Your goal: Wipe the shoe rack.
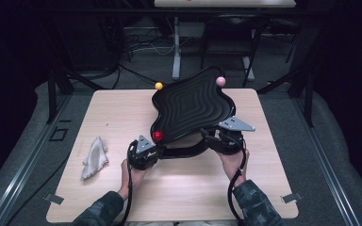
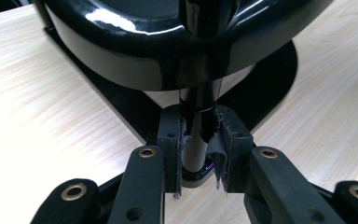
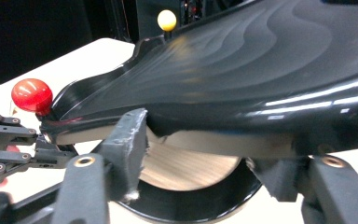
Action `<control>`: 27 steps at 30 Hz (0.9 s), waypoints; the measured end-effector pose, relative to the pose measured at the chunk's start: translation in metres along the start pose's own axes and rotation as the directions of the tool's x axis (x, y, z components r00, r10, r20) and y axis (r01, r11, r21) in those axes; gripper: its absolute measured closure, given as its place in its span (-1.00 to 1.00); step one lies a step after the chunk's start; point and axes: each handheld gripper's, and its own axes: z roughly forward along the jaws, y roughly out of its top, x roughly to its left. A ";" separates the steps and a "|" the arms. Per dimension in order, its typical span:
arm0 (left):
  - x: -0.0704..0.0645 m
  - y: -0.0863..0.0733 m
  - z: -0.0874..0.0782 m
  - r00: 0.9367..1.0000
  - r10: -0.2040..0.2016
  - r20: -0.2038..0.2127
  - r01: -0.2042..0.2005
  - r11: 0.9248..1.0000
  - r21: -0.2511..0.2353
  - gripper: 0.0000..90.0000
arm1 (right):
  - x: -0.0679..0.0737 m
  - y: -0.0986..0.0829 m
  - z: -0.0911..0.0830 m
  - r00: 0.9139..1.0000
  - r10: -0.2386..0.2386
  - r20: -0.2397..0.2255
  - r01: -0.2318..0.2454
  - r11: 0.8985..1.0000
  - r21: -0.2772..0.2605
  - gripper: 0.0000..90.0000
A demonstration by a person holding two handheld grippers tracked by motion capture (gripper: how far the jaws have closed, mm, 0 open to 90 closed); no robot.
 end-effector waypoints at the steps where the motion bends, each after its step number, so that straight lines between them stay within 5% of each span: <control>1: -0.001 -0.001 0.000 1.000 0.002 0.001 -0.002 1.000 -0.007 0.65 | -0.001 0.000 0.001 1.000 0.005 -0.007 -0.005 1.000 0.009 -0.10; 10: -0.005 -0.002 0.000 1.000 -0.001 -0.004 0.001 1.000 -0.014 0.65 | 0.000 -0.004 0.000 0.999 0.026 0.031 -0.027 0.999 0.034 -0.23; 20: -0.021 0.000 0.003 1.000 -0.008 -0.001 0.008 1.000 -0.020 0.64 | 0.000 -0.006 -0.008 0.997 0.008 0.077 -0.010 1.000 0.024 0.20; 27: -0.045 0.005 0.012 1.000 0.001 0.021 0.000 1.000 -0.026 0.64 | -0.017 -0.008 -0.004 0.993 0.034 0.116 -0.038 0.999 0.031 0.24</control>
